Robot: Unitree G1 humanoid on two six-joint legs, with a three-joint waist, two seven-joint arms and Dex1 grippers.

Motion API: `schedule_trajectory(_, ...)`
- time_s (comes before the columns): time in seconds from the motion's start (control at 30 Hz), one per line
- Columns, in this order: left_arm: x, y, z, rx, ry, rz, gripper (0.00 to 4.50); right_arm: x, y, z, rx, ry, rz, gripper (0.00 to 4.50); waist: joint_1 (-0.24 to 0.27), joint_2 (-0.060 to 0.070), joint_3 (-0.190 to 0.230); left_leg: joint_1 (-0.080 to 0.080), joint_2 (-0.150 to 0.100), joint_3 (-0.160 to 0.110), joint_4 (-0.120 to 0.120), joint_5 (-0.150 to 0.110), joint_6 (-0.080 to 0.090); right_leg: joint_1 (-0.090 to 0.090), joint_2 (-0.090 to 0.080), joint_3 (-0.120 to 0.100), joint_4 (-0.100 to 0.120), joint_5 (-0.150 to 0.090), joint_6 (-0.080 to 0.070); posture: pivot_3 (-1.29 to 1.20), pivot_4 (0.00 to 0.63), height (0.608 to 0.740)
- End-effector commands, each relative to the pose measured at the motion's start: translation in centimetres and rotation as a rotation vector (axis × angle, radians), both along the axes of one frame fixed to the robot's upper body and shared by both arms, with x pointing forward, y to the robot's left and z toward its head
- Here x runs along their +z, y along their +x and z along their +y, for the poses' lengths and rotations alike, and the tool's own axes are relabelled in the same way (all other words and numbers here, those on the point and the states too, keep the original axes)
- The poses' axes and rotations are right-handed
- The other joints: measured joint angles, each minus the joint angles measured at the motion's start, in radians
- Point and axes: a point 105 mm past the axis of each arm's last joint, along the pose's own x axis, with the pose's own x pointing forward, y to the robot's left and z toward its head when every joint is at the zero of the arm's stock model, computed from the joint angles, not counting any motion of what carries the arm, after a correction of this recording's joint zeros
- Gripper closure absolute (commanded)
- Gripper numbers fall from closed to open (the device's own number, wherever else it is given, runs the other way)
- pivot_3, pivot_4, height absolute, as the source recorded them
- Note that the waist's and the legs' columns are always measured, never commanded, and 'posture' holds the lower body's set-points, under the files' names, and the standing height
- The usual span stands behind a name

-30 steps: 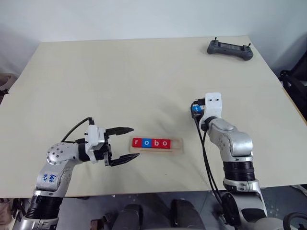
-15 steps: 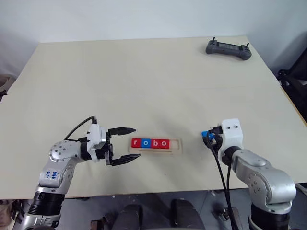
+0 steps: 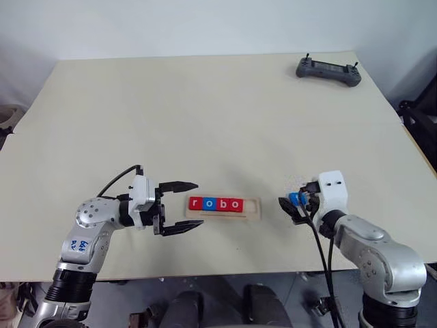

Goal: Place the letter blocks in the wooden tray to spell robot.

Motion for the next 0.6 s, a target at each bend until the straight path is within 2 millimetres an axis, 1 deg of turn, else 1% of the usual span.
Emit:
schedule_trajectory(0.03,0.6,0.1,0.4,0.013,-0.008,-0.031,0.0,1.6,0.3,-0.4,0.131,0.042,-0.077,0.03,0.0,0.0,0.0,0.0,0.0,0.0,0.0,0.0,0.0,0.0,0.0,0.0,0.0,0.0,0.0,0.0,0.15,0.74)
schedule_trajectory(0.13,0.6,0.1,0.5,0.02,-0.007,-0.036,0.0,3.4,0.7,-1.1,0.29,0.014,-0.188,0.03,-0.001,0.0,0.0,0.0,0.0,0.001,0.0,0.0,0.0,0.0,0.0,0.0,-0.001,0.0,0.0,0.0,0.15,0.74)
schedule_trajectory(0.2,0.7,0.1,0.5,0.024,-0.006,-0.039,0.0,4.4,0.3,-1.2,0.451,-0.037,-0.279,0.03,0.0,0.0,0.0,0.0,0.0,0.002,0.0,0.0,0.0,0.0,0.0,0.0,-0.001,0.0,0.0,0.0,0.15,0.74)
schedule_trajectory(0.23,0.7,0.1,0.6,0.026,-0.006,-0.04,0.0,4.5,-0.1,-1.3,0.533,-0.063,-0.308,0.03,0.0,0.0,0.0,0.0,0.0,0.002,0.0,0.0,0.001,0.001,0.0,-0.001,-0.001,0.0,0.0,0.0,0.15,0.74)
schedule_trajectory(0.3,0.7,0.0,0.7,0.031,-0.005,-0.044,0.0,3.8,-0.4,-2.4,0.623,-0.117,-0.3,0.03,0.002,0.0,0.0,0.0,0.001,0.002,0.0,0.0,0.001,0.001,0.001,-0.001,-0.002,0.0,0.0,0.0,0.15,0.74)
schedule_trajectory(0.33,0.7,0.0,0.8,0.034,-0.004,-0.046,0.0,3.6,-0.7,-3.0,0.662,-0.112,-0.294,0.03,0.002,0.0,0.0,0.0,0.001,0.002,0.0,0.0,0.001,0.002,0.0,-0.001,-0.002,0.0,0.0,0.0,0.15,0.74)
schedule_trajectory(0.4,0.8,0.0,0.9,0.039,-0.001,-0.051,0.0,4.0,-1.0,-4.2,0.719,-0.053,-0.337,0.03,0.003,-0.001,0.0,0.001,0.001,0.002,0.001,0.0,0.001,0.003,0.0,-0.002,-0.003,0.0,0.0,0.0,0.15,0.74)
schedule_trajectory(0.43,0.9,0.0,1.0,0.041,0.0,-0.053,0.0,3.8,-1.2,-5.0,0.75,-0.047,-0.318,0.03,0.004,-0.001,0.0,0.001,0.001,0.002,0.001,0.0,0.001,0.003,0.001,-0.002,-0.004,0.0,0.0,0.0,0.15,0.74)
schedule_trajectory(0.53,0.9,-0.2,1.2,0.046,0.004,-0.058,0.0,2.8,-1.0,-7.4,0.772,-0.106,-0.245,0.03,0.009,0.0,0.001,0.001,0.001,0.002,0.001,0.0,0.001,0.003,0.0,-0.002,-0.008,0.0,0.001,0.0,0.15,0.74)
schedule_trajectory(0.6,1.0,-0.3,1.4,0.047,0.008,-0.058,0.0,2.3,-0.6,-8.9,0.769,-0.172,-0.226,0.03,0.012,0.0,0.001,0.001,0.002,0.003,0.002,0.0,0.001,0.003,0.0,-0.002,-0.009,0.0,0.001,0.0,0.15,0.74)
